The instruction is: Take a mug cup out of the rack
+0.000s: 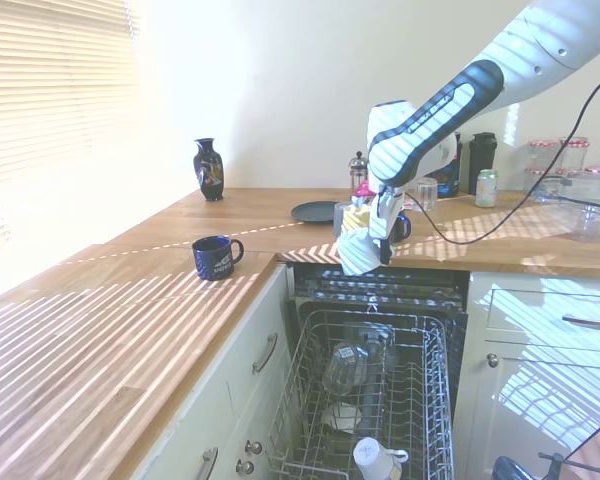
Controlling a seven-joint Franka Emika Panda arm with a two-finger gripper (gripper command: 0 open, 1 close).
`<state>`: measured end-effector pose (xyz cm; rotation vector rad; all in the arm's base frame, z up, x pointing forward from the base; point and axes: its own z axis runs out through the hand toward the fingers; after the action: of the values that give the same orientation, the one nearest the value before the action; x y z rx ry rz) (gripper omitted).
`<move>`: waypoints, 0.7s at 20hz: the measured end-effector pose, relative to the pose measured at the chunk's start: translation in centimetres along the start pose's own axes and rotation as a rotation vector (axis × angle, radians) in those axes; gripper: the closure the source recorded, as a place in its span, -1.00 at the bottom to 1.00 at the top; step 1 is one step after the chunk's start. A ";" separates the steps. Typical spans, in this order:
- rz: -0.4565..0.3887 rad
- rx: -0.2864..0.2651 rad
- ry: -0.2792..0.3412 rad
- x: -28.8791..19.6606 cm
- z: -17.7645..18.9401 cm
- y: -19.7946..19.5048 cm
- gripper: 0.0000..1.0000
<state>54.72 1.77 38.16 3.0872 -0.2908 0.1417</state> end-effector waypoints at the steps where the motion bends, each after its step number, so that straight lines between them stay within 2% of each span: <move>1: 0.011 0.002 -0.001 0.3 -0.2 1.0 1.00; 7: 0.071 0.006 -0.005 1.5 -0.2 7.1 1.00; 14: 0.122 0.014 -0.037 1.9 2.2 12.5 1.00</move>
<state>54.44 -10.99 36.48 3.0888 -0.4822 0.0907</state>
